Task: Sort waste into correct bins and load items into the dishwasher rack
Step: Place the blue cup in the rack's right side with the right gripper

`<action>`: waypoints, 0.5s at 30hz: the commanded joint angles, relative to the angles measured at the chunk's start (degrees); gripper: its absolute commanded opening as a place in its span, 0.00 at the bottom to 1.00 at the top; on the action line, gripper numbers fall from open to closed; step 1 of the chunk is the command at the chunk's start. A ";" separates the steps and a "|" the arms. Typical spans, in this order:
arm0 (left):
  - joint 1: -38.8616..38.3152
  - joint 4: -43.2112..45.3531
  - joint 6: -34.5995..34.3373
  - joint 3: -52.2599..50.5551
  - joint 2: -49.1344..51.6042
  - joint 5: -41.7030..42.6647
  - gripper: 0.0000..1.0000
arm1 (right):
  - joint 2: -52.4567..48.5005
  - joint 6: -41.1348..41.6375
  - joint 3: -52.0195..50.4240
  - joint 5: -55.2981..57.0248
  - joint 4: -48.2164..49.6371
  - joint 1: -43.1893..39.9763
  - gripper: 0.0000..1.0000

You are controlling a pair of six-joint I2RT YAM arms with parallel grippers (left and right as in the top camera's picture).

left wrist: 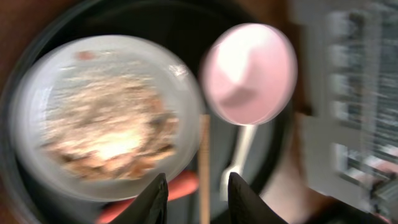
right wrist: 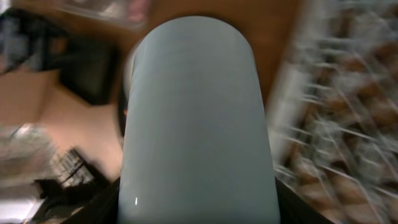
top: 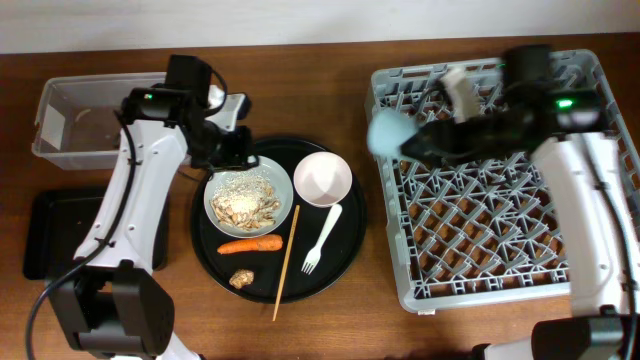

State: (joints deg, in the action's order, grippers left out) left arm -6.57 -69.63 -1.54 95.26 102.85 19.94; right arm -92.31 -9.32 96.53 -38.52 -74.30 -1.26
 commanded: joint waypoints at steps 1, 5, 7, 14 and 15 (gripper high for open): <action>1.60 -0.33 -0.81 0.46 0.52 -10.16 0.31 | 1.20 4.33 6.91 13.25 -4.70 -7.17 0.33; 2.43 -0.28 -0.81 0.46 0.52 -11.43 0.31 | 1.20 7.43 9.81 21.66 -6.80 -15.52 0.33; 2.40 -0.28 -0.81 0.46 0.52 -11.41 0.31 | 1.01 9.16 9.81 25.44 -6.80 -19.28 0.33; 2.34 -0.31 -0.81 0.46 0.52 -11.21 0.31 | -2.97 13.16 9.81 34.03 -4.76 -30.77 0.33; 2.34 -0.31 -0.83 0.46 0.52 -11.19 0.31 | -3.65 13.27 9.81 34.93 -4.57 -31.47 0.33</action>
State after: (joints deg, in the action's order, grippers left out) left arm -4.43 -69.84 -1.76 95.26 102.85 9.28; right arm -93.27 1.54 105.12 -9.85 -79.70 -30.09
